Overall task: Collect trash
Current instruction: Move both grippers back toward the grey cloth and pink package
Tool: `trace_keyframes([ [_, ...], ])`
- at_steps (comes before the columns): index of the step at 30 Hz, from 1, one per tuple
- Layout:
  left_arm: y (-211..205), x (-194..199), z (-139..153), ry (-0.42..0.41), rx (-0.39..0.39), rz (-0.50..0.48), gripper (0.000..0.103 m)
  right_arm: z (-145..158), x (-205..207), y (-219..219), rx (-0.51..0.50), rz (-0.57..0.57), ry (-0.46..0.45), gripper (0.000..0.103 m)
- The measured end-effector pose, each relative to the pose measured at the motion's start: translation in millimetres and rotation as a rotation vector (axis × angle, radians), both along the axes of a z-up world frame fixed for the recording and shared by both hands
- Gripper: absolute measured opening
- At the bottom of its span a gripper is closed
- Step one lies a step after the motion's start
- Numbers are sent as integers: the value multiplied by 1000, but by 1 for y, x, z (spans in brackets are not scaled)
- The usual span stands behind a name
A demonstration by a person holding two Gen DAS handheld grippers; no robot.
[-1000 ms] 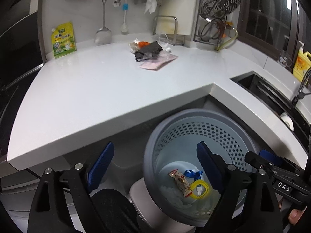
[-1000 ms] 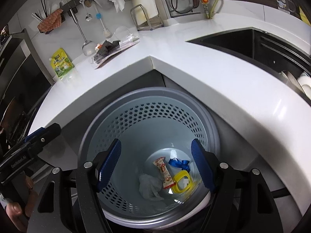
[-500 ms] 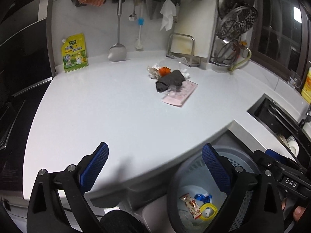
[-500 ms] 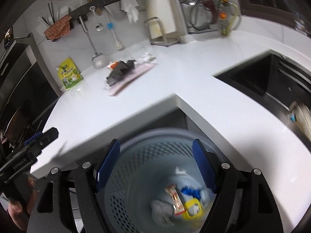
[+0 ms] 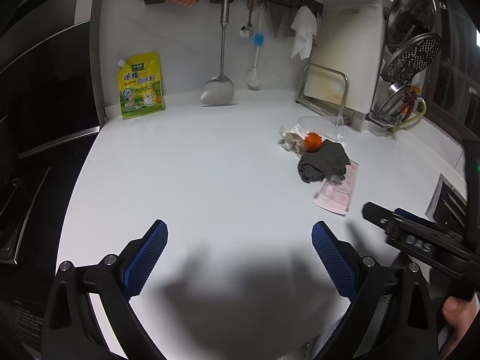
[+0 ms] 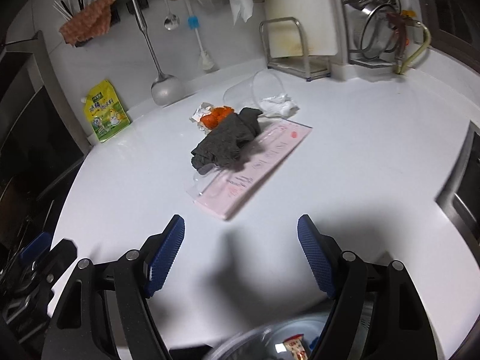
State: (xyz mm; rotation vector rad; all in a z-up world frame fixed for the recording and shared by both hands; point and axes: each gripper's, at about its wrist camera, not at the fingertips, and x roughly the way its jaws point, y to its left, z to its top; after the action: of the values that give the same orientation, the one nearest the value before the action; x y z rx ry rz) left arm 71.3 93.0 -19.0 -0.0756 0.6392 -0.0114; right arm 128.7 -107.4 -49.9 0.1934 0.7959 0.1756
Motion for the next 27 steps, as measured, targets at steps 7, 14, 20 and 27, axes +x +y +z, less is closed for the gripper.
trace_keyframes([
  [7, 12, 14, -4, 10, -11, 5, 95, -8, 39, 22, -20, -34, 29, 74],
  [14, 9, 26, -11, 37, -28, -2, 95, -12, 57, 22, -83, -84, 47, 74],
  [20, -5, 31, -7, 35, -37, -26, 95, -13, 53, -11, -81, -125, 56, 74],
  [27, -34, 40, -8, 57, -51, -68, 95, -18, 53, -69, -108, -188, 81, 74],
])
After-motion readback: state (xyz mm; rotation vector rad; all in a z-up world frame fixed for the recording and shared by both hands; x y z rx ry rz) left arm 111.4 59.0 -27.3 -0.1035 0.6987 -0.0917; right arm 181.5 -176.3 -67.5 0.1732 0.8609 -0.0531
